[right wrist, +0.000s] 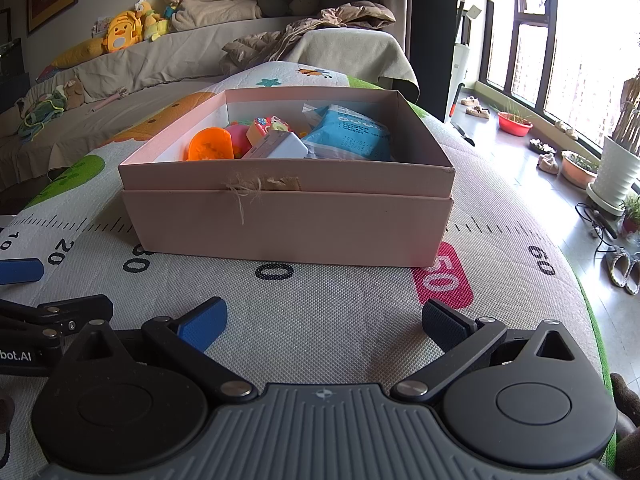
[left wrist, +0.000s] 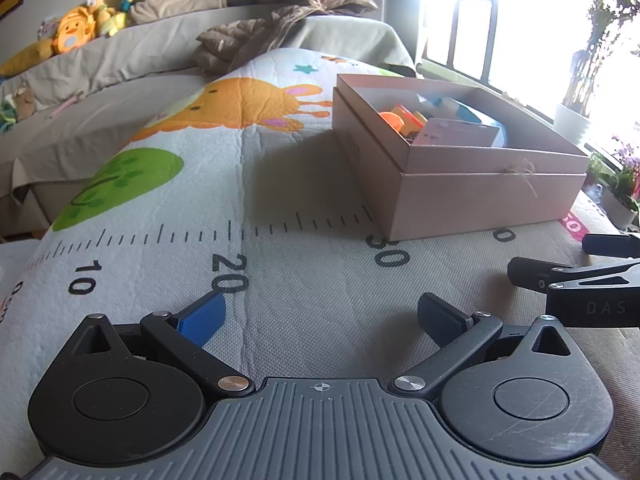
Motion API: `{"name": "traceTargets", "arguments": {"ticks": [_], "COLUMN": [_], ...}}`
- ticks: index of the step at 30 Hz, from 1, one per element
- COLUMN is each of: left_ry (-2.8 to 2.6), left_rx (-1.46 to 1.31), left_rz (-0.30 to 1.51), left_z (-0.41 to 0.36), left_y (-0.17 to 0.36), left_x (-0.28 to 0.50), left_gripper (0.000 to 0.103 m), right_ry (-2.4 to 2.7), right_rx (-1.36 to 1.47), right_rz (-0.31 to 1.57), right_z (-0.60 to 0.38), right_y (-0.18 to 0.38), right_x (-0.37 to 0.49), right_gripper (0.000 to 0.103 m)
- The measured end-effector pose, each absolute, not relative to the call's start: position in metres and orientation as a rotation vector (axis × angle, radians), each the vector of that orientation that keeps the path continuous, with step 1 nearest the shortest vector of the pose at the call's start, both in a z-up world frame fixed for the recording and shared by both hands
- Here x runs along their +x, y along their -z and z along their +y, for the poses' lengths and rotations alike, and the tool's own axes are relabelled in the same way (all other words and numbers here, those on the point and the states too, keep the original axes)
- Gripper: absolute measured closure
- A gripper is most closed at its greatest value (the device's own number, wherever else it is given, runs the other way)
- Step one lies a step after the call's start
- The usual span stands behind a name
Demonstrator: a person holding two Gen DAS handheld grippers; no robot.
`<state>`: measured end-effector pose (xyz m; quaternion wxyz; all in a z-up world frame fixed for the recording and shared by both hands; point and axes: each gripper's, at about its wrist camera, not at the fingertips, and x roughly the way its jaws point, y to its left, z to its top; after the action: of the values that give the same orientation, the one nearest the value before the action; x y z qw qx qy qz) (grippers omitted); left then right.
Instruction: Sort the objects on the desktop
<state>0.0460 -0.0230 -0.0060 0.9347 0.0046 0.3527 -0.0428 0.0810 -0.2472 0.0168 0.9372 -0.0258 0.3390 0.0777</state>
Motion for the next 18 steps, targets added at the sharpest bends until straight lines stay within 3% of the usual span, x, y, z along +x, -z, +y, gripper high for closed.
{"name": "traceTargets", "arguments": {"ticks": [18], "left_ry": [0.086], "left_rx": [0.011], "left_rz": [0.722], "left_z": [-0.0237], "left_y": [0.0062], "left_x": [0.0470], "left_gripper": [0.000], "right_ry": [-0.159], "right_rx": [-0.053], "right_rz": [0.693], "right_z": [-0.2468], "right_y": [-0.0171], "right_x": [0.0810], "right_gripper": [0.000]}}
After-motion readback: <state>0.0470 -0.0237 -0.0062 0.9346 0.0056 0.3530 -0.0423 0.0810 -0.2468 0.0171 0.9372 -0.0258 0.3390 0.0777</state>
